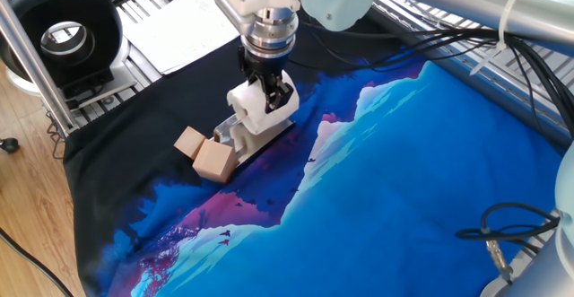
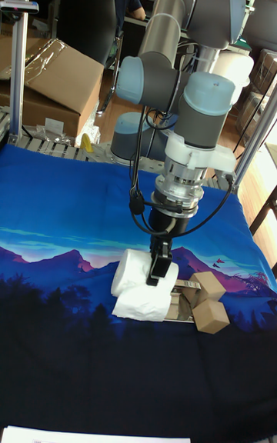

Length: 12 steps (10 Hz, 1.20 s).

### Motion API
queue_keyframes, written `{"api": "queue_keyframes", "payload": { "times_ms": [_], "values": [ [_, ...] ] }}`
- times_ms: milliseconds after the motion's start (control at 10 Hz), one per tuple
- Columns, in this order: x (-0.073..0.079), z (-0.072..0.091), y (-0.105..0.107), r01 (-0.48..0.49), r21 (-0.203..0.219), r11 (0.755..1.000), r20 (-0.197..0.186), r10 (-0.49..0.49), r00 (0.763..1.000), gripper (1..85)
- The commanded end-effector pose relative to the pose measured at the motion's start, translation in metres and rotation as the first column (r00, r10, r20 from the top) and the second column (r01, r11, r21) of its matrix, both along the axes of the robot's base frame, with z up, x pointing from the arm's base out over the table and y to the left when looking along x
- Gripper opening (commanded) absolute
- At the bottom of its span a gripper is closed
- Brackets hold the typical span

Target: Put the toilet paper on its holder

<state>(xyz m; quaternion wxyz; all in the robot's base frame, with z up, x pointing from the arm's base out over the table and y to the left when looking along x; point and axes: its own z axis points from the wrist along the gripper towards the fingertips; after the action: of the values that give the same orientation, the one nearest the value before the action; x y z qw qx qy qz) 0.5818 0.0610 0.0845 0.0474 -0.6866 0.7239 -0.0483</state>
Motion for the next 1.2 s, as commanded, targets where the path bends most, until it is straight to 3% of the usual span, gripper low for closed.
{"api": "queue_keyframes", "payload": {
  "times_ms": [0,400,600,1100],
  "values": [
    [0.0,0.001,-0.008,0.003,-0.027,1.0,-0.001,-0.003,1.0,44.7],
    [0.004,0.002,0.001,-0.009,0.006,1.0,0.012,0.009,1.0,43.0],
    [0.001,0.001,-0.003,-0.026,-0.011,1.0,0.001,0.026,1.0,43.0],
    [-0.02,-0.001,0.006,-0.053,0.024,0.998,-0.078,0.055,0.995,45.0]
  ]
}}
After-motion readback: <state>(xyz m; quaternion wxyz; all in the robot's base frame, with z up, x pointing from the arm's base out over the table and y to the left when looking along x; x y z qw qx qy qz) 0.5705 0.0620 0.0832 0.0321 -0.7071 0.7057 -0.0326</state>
